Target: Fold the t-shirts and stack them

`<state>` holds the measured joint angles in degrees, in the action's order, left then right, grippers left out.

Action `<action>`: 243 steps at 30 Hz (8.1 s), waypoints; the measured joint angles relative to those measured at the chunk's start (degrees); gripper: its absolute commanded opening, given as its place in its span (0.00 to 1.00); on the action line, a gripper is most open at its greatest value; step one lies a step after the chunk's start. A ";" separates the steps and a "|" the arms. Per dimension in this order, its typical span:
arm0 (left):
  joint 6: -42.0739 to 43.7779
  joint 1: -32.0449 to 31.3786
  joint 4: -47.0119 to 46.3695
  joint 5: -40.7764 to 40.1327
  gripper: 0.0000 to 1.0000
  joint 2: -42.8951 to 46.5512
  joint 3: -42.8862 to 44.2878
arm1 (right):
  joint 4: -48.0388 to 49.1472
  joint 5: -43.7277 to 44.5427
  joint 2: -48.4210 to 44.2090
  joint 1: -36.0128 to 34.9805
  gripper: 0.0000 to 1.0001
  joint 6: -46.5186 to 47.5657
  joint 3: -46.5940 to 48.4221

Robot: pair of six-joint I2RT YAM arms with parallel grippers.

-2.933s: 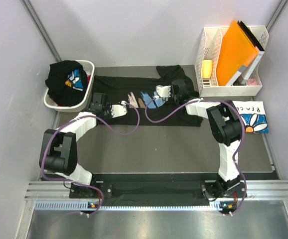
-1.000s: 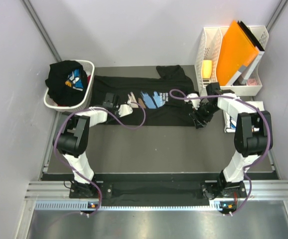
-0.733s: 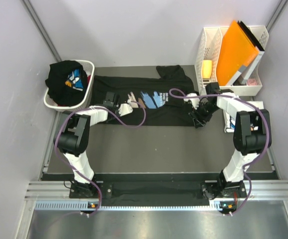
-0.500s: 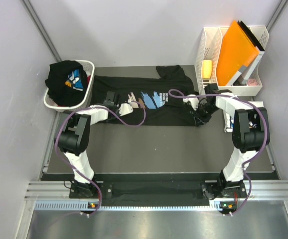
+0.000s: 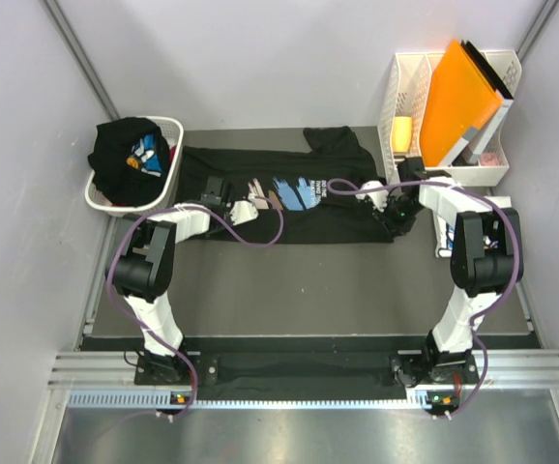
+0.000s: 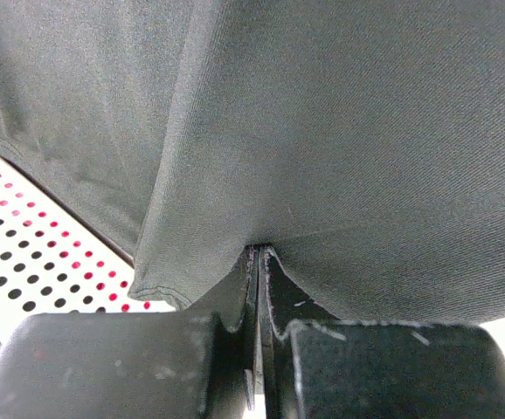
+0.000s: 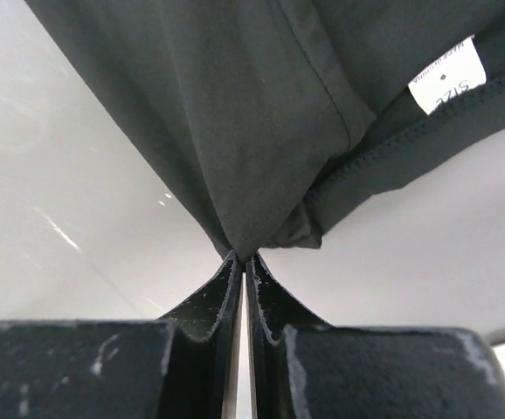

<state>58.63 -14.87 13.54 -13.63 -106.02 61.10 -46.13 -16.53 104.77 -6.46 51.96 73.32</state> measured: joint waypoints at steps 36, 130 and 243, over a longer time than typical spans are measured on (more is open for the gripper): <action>-4.48 -0.13 7.08 -4.00 0.44 8.83 9.46 | 2.43 7.96 6.69 -10.14 0.33 13.64 15.78; -1.49 -0.11 4.00 -7.23 0.43 0.35 19.04 | 4.79 17.68 20.87 -20.17 0.40 16.09 25.68; -0.02 -0.09 2.62 -7.26 0.43 -0.52 19.06 | 13.68 19.96 22.77 -22.49 0.04 16.17 31.50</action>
<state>58.61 -14.96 16.16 -20.88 -106.54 80.16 -32.45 3.42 127.55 -28.95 68.14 104.81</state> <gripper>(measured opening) 0.436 0.053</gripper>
